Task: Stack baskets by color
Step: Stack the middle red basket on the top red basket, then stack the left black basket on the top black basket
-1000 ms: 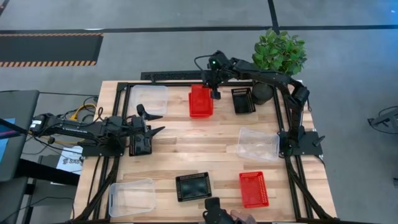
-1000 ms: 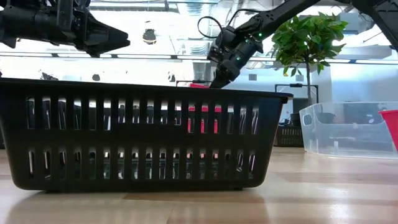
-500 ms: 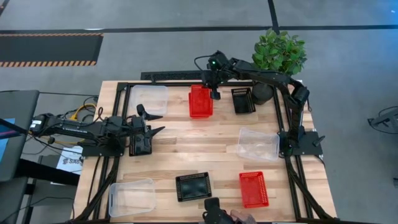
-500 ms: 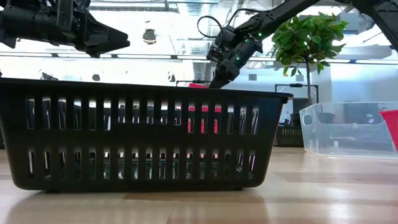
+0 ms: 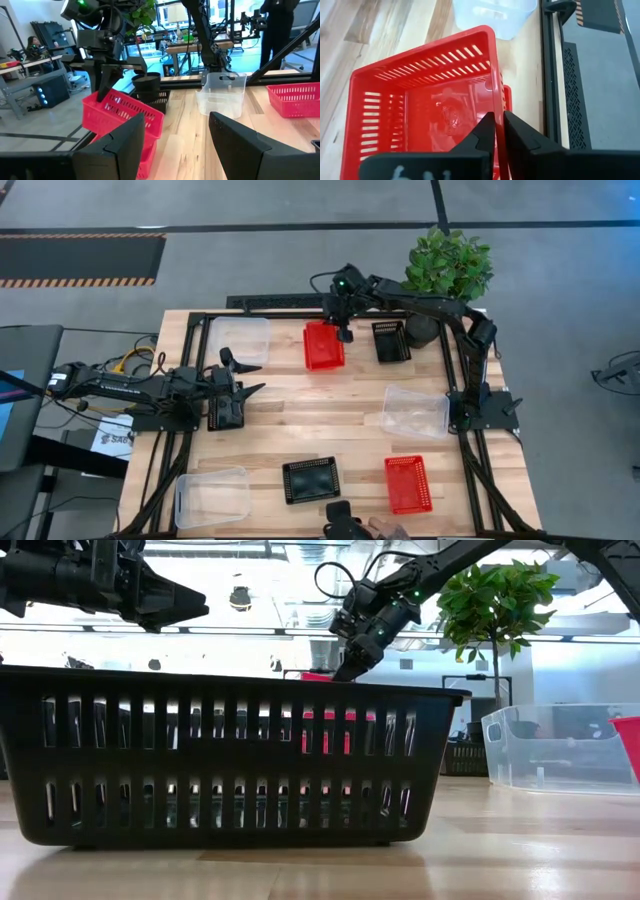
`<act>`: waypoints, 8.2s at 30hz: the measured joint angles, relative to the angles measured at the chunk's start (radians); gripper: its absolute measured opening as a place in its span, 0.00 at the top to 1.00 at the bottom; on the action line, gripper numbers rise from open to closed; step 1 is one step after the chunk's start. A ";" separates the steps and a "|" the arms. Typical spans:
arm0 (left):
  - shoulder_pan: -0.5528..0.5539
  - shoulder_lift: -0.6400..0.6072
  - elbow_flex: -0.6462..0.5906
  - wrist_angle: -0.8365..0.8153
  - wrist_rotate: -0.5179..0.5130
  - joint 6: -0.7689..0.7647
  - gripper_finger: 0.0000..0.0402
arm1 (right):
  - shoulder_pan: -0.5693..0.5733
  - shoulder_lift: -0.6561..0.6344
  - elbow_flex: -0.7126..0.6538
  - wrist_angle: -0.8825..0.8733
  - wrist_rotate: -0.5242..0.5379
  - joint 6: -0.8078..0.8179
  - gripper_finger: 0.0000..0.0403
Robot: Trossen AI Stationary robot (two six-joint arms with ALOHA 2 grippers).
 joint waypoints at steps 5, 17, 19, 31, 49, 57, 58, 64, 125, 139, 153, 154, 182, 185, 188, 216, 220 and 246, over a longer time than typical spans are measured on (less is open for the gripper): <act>0.000 0.000 0.000 0.000 0.000 0.000 0.47 | -0.001 0.000 0.000 0.000 0.002 0.000 0.87; 0.000 0.000 0.000 0.000 0.000 0.000 0.47 | 0.000 0.000 0.000 0.001 0.001 0.000 0.87; 0.000 0.000 0.000 0.000 0.000 0.000 0.47 | 0.000 0.000 0.000 0.000 0.001 0.000 0.87; 0.000 0.000 0.000 -0.001 0.000 0.000 0.47 | 0.000 0.000 0.000 0.000 0.001 0.000 0.87; 0.000 0.000 0.000 -0.001 0.001 0.000 0.47 | 0.021 -0.001 0.000 0.004 0.035 0.000 0.59; 0.000 0.000 0.000 -0.002 0.001 0.000 0.47 | 0.033 -0.033 0.000 -0.002 0.084 0.019 0.53; 0.000 0.000 0.000 -0.004 0.001 0.001 0.47 | 0.033 -0.042 0.000 -0.002 0.084 0.034 0.53; 0.000 0.000 0.000 -0.020 0.001 0.008 0.47 | 0.037 -0.098 0.000 -0.028 0.082 0.156 0.54; -0.285 0.498 0.564 -1.407 0.247 -0.840 0.47 | 0.434 -0.457 -0.581 0.064 0.080 0.445 0.64; -0.408 0.711 0.564 -1.365 0.195 -0.812 0.47 | 0.465 -0.452 -0.581 0.126 0.078 0.419 0.67; -0.409 0.689 0.370 -1.149 0.176 -0.847 0.47 | 0.465 -0.452 -0.581 0.124 0.077 0.429 0.67; -0.409 0.689 0.364 -1.147 0.176 -0.847 0.47 | 0.465 -0.452 -0.581 0.132 0.077 0.429 0.67; -0.401 0.689 0.380 -1.189 0.181 -0.787 0.99 | 0.464 -0.459 -0.581 0.136 0.077 0.454 0.69; -0.388 0.689 0.432 -1.247 0.185 -0.763 1.00 | 0.464 -0.484 -0.580 0.093 0.077 0.430 0.69; -0.373 0.689 0.484 -1.282 0.185 -0.733 1.00 | 0.464 -0.520 -0.580 0.051 0.076 0.422 0.69; -0.074 0.690 0.793 -0.692 0.066 0.146 1.00 | 0.400 -1.053 -1.023 0.367 0.133 0.587 0.69; -0.008 0.736 0.794 -0.539 0.172 0.154 1.00 | 0.388 -1.069 -1.043 0.356 0.145 0.610 0.69; 0.215 1.507 1.310 -0.043 0.222 -0.197 1.00 | 0.387 -1.330 -1.044 0.249 0.401 0.617 0.69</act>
